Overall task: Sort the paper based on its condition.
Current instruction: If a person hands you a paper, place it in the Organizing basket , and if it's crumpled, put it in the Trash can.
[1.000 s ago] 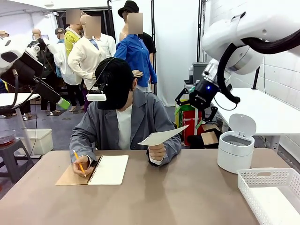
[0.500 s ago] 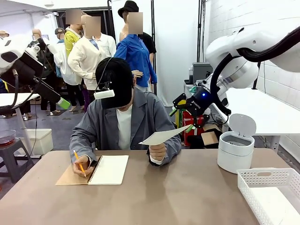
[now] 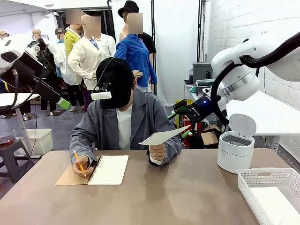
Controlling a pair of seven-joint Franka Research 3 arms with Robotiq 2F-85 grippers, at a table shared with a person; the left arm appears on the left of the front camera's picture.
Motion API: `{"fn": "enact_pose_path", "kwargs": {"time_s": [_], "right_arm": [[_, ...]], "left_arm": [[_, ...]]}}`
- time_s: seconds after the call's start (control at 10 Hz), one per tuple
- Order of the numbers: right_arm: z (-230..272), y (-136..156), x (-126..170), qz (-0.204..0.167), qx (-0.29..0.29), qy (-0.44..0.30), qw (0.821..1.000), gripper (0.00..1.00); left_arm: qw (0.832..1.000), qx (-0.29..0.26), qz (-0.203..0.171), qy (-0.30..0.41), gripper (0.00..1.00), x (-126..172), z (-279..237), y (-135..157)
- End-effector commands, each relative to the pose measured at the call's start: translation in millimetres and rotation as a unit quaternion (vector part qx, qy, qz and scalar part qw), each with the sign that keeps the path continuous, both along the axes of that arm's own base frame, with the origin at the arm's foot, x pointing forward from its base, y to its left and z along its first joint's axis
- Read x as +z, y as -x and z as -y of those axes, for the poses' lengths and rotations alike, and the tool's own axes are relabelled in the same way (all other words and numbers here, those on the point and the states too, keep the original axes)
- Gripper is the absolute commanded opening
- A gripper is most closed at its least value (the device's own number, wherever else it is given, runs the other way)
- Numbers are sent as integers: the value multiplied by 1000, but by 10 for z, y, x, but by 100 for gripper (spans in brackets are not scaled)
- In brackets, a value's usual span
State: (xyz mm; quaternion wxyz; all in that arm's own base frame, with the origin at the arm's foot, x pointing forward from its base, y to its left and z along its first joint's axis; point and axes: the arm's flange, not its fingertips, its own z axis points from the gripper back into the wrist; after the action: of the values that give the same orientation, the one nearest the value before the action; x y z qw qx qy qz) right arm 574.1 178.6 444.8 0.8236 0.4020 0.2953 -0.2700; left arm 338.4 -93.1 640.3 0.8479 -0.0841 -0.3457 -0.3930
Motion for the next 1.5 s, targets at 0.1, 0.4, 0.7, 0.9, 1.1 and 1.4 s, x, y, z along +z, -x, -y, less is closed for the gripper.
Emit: {"fn": "enact_pose_path", "kwargs": {"time_s": [0.1, 0.4, 0.7, 0.9, 1.1, 1.4], "right_arm": [[40, 138, -120, -9, -4, -65, 998, 100], [26, 283, -387, -10, 11, -96, 995, 100], [-58, 352, -536, -10, 8, -150, 989, 100], [-120, 365, -616, -14, 1, -170, 985, 100], [-172, 363, -694, -14, 4, -183, 983, 100], [-161, 340, -714, -7, 13, -196, 980, 43]], "left_arm": [[1000, -1, -5, 3, 100, 2, -2, 6], [1000, -1, -5, 3, 100, 2, -2, 6], [1000, -1, -5, 3, 100, 2, -2, 6], [1000, -1, -5, 3, 100, 2, -2, 6], [1000, -1, -5, 3, 100, 2, -2, 6], [1000, -1, -5, 3, 100, 2, -2, 6]]}}
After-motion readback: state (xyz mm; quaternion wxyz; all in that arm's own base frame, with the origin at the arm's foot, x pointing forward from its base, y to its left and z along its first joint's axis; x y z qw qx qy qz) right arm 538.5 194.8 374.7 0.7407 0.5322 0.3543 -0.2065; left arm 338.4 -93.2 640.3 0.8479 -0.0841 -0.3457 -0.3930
